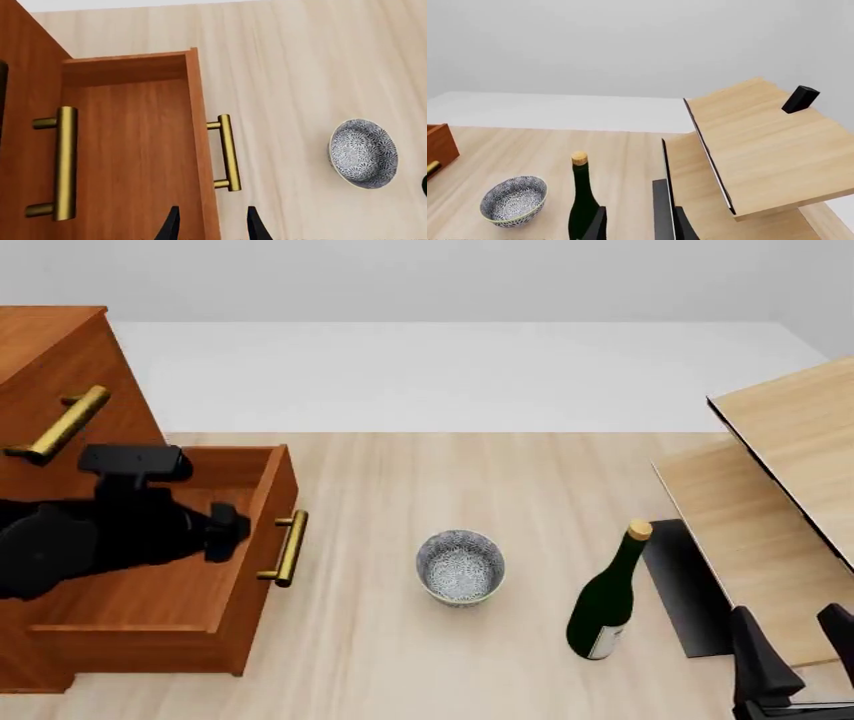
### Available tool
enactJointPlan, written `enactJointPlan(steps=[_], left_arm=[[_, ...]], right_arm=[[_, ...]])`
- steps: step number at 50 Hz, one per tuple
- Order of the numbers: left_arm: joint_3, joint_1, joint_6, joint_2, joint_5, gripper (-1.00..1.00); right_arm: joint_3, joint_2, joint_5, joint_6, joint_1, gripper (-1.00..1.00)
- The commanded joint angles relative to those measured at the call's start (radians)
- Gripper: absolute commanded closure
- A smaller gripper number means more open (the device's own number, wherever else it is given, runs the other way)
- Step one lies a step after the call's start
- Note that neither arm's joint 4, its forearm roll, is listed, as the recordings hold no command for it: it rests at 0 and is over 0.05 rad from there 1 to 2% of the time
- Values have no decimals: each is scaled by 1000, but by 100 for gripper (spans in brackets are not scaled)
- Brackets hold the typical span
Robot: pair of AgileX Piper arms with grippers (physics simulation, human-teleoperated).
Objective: Put the wine bottle in the bottom drawer of the cabinet.
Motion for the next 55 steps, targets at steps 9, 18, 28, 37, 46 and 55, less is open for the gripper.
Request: enactJointPlan(steps=[9, 18, 28, 37, 46, 55], left_arm=[[100, -5, -39, 15, -87, -100], [132, -1, -33, 55, -142, -100], [155, -8, -40, 104, -195, -100], [153, 0, -34, 132, -218, -100], [158, -7, -42, 153, -241, -100], [166, -20, -51, 173, -265, -100]], right_arm=[[1, 1, 2, -12, 4, -100], [2, 0, 4, -17, 5, -100], [2, 0, 7, -21, 7, -100], [2, 0, 9, -26, 9, -100], [2, 0, 10, -29, 9, -100], [3, 2, 10, -31, 8, -100]])
